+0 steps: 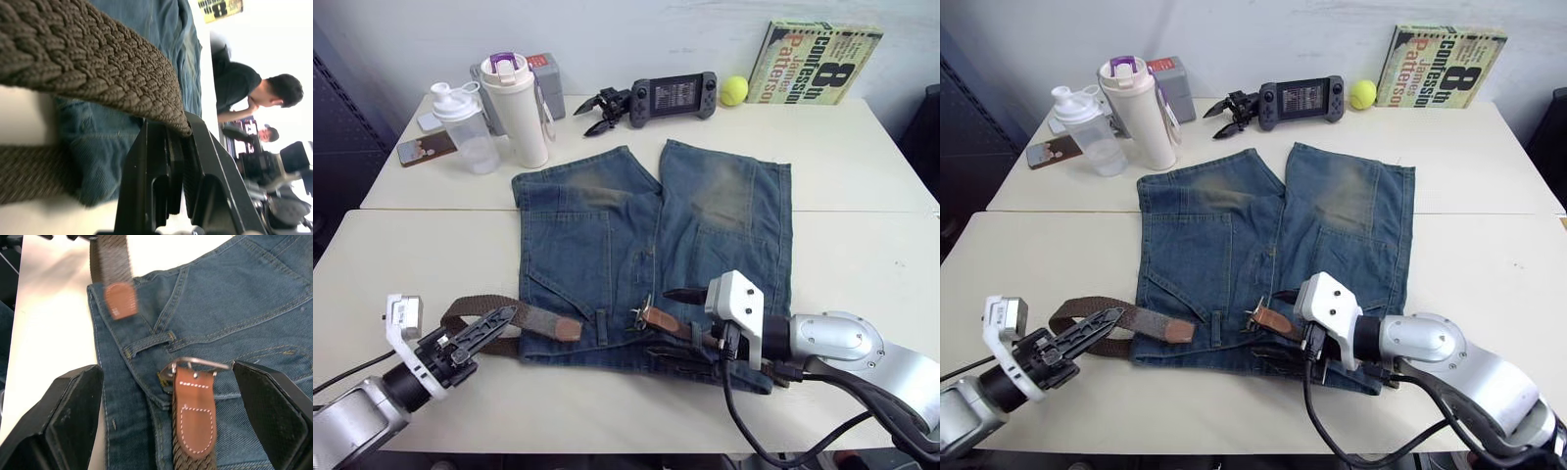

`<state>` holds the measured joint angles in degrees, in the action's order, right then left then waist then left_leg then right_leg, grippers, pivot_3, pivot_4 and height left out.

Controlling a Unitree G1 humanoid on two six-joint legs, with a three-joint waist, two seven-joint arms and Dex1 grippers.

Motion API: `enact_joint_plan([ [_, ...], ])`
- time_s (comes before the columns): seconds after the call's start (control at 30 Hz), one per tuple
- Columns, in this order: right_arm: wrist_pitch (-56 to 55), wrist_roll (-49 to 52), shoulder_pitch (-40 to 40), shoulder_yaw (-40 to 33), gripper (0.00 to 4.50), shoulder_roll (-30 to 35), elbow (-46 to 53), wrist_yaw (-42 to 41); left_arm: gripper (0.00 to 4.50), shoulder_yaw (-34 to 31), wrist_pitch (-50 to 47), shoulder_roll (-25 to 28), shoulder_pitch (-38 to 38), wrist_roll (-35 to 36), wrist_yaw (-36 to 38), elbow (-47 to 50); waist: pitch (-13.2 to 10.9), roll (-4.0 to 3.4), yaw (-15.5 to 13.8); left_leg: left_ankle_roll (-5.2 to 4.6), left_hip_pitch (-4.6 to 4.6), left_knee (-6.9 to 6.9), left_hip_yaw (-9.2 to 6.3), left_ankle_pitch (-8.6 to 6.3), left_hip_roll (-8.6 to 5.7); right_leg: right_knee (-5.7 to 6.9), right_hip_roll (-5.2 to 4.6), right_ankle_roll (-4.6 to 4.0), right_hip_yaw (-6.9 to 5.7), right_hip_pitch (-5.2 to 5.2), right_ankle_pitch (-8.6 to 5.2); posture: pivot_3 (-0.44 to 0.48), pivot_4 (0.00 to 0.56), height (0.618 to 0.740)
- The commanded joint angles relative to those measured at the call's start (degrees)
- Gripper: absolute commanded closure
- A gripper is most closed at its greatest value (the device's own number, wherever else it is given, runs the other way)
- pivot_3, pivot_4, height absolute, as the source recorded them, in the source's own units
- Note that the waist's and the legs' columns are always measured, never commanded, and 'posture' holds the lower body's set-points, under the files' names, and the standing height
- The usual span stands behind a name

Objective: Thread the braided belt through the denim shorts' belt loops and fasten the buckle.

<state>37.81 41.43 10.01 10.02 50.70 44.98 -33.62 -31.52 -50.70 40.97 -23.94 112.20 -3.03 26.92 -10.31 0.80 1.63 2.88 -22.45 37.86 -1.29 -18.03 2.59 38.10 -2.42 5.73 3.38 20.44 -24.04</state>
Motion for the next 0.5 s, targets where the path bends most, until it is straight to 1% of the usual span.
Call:
enact_joint_plan([
  [0.03,-0.4,-0.4,-0.2,-1.2,0.04,-1.0,3.2,-1.0,4.5,1.3,2.8,-0.4,0.8,0.8,-3.6,2.4,0.0,0.0,0.0,-0.01,0.16,-0.12,0.0,0.0,-0.01,-0.12,0.0,0.0,0.0,-0.17,0.0,0.0,0.15,0.739],
  [0.27,0.6,-0.3,0.2,-1.9,0.04,-1.6,4.1,-1.1,4.5,5.3,4.6,0.1,0.5,0.8,-7.5,4.1,0.0,0.0,0.0,-0.03,0.24,-0.21,0.04,-0.02,-0.01,-0.24,0.0,0.0,0.02,-0.25,0.01,0.0,0.15,0.739],
  [0.5,1.6,0.0,-0.8,-3.1,0.04,-1.0,5.7,-1.4,4.5,9.8,6.8,-0.3,2.5,0.6,-10.5,4.0,0.0,0.0,0.0,-0.03,0.26,-0.2,0.04,-0.02,-0.02,-0.25,0.0,0.0,0.02,-0.28,0.01,0.0,0.15,0.739],
])
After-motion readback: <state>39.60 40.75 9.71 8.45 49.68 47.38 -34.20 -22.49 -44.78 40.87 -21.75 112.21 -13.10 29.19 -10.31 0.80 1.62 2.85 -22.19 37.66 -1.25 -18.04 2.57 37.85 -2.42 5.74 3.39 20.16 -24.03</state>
